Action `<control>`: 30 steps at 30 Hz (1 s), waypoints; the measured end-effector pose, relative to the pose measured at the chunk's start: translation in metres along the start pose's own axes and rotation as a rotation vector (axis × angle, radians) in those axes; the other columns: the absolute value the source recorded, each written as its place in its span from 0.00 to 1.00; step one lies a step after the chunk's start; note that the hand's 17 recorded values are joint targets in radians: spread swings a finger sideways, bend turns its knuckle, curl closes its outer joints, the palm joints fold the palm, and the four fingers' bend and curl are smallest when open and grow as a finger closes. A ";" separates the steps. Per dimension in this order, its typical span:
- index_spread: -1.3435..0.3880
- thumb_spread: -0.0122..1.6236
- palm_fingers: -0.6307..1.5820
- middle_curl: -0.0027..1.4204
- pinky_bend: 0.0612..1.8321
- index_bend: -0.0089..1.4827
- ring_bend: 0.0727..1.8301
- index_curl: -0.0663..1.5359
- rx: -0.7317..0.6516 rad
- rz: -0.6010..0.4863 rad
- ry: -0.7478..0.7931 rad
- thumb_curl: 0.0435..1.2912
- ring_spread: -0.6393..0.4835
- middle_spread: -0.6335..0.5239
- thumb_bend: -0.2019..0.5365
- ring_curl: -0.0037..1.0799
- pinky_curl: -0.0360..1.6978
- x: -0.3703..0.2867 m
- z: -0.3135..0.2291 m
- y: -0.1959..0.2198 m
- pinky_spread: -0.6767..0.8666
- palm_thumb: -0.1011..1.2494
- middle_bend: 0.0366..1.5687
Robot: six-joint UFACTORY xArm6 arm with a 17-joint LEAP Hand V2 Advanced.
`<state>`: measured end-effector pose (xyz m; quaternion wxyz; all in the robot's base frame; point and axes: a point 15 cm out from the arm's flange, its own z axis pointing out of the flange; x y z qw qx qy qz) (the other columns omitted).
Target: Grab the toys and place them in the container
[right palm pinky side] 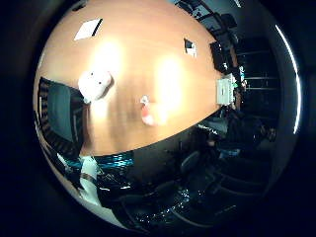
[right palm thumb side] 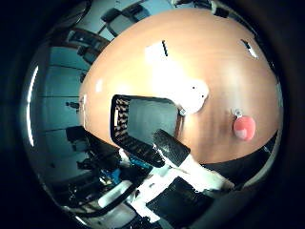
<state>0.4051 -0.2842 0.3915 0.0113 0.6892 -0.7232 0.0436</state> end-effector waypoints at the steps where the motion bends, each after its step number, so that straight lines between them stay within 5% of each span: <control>1: 0.56 0.67 0.38 0.25 0.20 0.12 0.17 0.22 0.004 -0.007 0.022 0.18 0.73 0.53 0.24 0.19 0.15 0.009 0.004 -0.004 0.71 0.46 0.14; 30: 0.55 0.64 0.34 0.25 0.16 0.10 0.13 0.20 -0.013 -0.204 0.279 0.19 0.72 0.51 0.24 0.23 0.19 0.064 0.049 -0.054 0.70 0.49 0.11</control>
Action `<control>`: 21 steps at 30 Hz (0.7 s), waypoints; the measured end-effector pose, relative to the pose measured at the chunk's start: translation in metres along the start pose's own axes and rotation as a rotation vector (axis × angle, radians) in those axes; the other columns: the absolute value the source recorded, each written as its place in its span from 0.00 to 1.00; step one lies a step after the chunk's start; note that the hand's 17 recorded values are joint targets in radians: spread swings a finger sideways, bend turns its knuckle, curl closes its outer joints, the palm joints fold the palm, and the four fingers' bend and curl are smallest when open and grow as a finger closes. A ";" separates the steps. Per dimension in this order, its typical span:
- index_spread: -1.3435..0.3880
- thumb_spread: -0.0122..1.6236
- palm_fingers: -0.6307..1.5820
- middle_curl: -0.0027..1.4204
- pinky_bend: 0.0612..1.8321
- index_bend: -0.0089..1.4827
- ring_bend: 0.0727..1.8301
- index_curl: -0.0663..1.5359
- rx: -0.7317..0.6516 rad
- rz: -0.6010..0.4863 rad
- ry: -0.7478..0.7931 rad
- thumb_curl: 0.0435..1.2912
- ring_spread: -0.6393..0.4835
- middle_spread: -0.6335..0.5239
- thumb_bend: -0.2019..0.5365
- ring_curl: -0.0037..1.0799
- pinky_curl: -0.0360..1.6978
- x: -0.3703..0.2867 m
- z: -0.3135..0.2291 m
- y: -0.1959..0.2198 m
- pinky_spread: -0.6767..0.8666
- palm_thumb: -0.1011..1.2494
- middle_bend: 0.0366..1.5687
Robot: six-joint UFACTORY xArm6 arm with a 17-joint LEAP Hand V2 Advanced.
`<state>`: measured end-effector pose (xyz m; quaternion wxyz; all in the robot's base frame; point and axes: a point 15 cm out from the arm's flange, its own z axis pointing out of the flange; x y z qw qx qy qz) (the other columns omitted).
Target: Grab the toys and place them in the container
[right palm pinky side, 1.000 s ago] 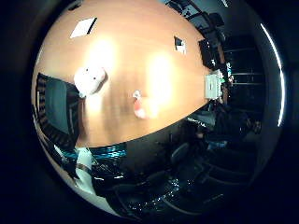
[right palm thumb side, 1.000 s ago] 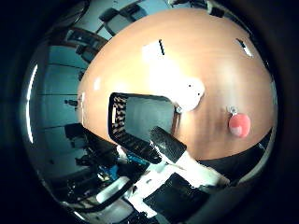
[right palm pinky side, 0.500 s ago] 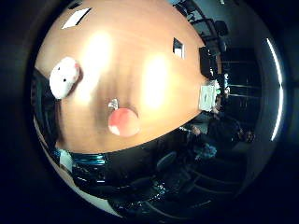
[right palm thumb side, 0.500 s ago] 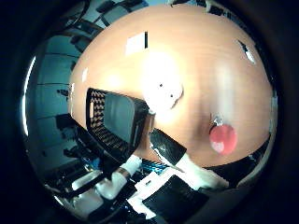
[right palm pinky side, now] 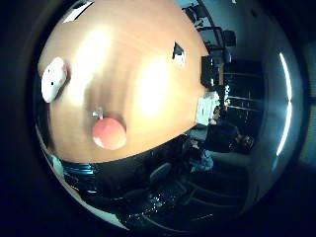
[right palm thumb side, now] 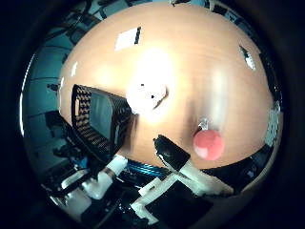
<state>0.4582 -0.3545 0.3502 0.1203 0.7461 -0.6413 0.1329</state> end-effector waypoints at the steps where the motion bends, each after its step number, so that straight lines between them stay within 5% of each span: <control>1: 0.55 0.64 0.34 0.25 0.16 0.11 0.13 0.20 0.012 -0.016 0.011 0.20 0.72 0.51 0.24 0.23 0.19 -0.002 -0.001 -0.007 0.70 0.50 0.11; 21: 0.53 0.63 0.33 0.25 0.15 0.11 0.12 0.20 -0.040 -0.193 0.037 0.20 0.71 0.51 0.24 0.24 0.20 -0.058 0.068 -0.050 0.70 0.54 0.11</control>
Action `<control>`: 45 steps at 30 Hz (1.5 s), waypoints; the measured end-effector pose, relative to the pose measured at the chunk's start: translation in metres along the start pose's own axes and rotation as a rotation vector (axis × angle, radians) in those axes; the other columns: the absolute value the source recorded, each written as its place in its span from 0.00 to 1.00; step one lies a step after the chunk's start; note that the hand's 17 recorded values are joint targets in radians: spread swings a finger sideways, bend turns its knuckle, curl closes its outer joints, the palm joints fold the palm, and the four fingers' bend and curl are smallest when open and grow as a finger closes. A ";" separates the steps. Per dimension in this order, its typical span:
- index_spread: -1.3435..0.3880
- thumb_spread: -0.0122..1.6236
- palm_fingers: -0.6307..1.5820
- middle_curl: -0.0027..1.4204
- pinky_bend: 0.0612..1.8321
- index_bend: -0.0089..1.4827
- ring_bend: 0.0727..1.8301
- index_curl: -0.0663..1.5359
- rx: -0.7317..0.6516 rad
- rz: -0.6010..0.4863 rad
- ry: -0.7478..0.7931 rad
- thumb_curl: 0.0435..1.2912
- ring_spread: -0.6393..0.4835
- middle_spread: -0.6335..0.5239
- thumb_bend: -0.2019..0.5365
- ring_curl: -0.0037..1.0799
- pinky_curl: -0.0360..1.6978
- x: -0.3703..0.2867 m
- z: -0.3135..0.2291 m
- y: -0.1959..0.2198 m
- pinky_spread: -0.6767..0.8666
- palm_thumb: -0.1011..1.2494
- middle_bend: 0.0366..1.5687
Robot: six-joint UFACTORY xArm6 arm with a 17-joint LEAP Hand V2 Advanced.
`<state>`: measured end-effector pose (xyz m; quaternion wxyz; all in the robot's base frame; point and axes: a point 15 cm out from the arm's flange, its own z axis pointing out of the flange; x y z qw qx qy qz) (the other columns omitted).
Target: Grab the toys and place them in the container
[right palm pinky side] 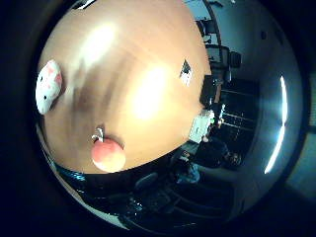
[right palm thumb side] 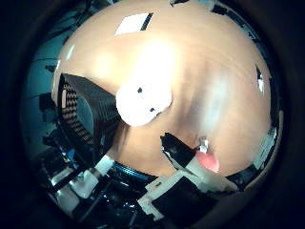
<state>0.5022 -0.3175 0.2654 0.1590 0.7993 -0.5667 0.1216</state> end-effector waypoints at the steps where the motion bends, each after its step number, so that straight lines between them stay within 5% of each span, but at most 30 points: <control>1: 0.53 0.63 0.34 0.25 0.15 0.11 0.11 0.20 -0.002 -0.003 -0.003 0.20 0.71 0.51 0.24 0.24 0.20 -0.003 0.004 -0.001 0.70 0.54 0.11; 25: 0.54 0.63 0.34 0.24 0.14 0.11 0.10 0.20 -0.135 -0.073 -0.063 0.20 0.71 0.52 0.24 0.24 0.20 -0.043 0.096 -0.008 0.69 0.54 0.11; 45: 0.55 0.62 0.39 0.25 0.12 0.11 0.13 0.20 -0.135 -0.090 -0.064 0.21 0.65 0.49 0.24 0.25 0.20 -0.046 0.098 -0.010 0.67 0.56 0.12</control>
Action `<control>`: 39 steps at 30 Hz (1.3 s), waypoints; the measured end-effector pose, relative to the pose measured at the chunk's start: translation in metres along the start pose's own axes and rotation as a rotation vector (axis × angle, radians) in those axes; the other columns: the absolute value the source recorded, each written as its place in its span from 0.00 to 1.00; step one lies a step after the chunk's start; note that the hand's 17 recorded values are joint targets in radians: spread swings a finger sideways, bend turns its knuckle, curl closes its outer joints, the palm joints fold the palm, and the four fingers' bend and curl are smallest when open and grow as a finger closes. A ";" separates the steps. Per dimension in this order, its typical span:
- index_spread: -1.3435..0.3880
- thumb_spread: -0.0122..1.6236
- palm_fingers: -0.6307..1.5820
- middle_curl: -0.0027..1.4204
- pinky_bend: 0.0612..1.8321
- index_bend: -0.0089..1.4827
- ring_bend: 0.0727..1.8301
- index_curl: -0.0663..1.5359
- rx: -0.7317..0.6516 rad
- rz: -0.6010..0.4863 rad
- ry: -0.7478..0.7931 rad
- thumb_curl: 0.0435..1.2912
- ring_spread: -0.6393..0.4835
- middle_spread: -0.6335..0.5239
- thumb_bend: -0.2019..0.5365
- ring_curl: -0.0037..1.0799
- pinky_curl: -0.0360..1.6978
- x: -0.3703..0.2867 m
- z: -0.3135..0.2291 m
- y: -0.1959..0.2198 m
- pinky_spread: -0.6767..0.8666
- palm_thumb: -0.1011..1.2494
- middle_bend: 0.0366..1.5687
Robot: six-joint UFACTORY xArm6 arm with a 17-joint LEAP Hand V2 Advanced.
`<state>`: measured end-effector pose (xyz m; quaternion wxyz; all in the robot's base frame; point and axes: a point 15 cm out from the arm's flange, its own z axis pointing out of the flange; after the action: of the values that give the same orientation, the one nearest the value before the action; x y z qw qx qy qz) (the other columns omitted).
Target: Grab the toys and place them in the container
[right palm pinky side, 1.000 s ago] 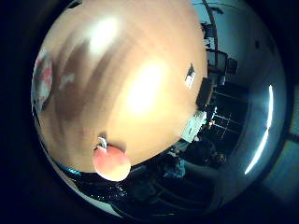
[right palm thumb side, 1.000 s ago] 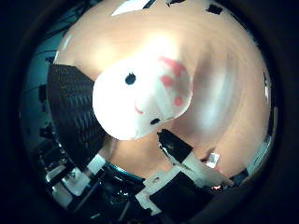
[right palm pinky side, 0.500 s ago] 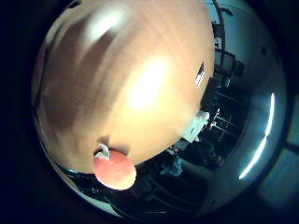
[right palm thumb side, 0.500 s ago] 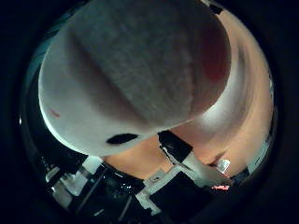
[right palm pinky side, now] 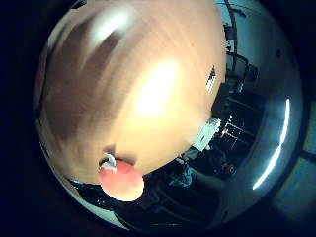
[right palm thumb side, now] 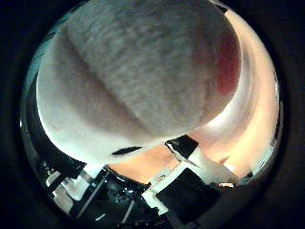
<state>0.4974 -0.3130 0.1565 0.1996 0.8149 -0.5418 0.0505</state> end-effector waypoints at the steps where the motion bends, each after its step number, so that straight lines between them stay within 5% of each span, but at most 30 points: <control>1: 0.55 0.62 0.39 0.25 0.12 0.11 0.13 0.20 -0.001 -0.001 -0.001 0.21 0.64 0.48 0.24 0.25 0.20 0.000 0.000 0.000 0.67 0.56 0.13; 6: 0.56 0.62 0.46 0.26 0.11 0.12 0.17 0.21 0.001 -0.002 -0.002 0.22 0.51 0.43 0.25 0.26 0.19 -0.001 0.000 0.000 0.62 0.61 0.16; 9: 0.55 0.62 0.56 0.29 0.10 0.12 0.24 0.22 0.004 -0.017 -0.002 0.23 0.40 0.36 0.26 0.28 0.18 0.000 -0.001 0.000 0.50 0.67 0.23; 13: 0.52 0.61 0.79 0.35 0.20 0.15 0.35 0.25 0.007 -0.033 -0.009 0.24 0.29 0.29 0.26 0.35 0.19 0.000 0.000 0.002 0.29 0.73 0.34; 17: 0.51 0.62 0.85 0.44 0.33 0.29 0.46 0.35 0.002 -0.040 -0.018 0.25 0.28 0.29 0.26 0.45 0.25 -0.005 0.001 0.008 0.16 0.77 0.48; 25: 0.54 0.64 0.79 0.55 0.50 0.48 0.63 0.51 -0.001 -0.037 -0.017 0.27 0.33 0.35 0.26 0.58 0.38 -0.003 -0.003 0.010 0.19 0.87 0.66; 39: 0.55 0.64 0.74 0.62 0.53 0.49 0.68 0.63 0.016 -0.001 0.016 0.34 0.35 0.37 0.25 0.63 0.51 0.011 -0.042 0.026 0.21 0.88 0.71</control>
<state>0.4838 -0.3155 0.2052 0.1973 0.8165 -0.5392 0.0612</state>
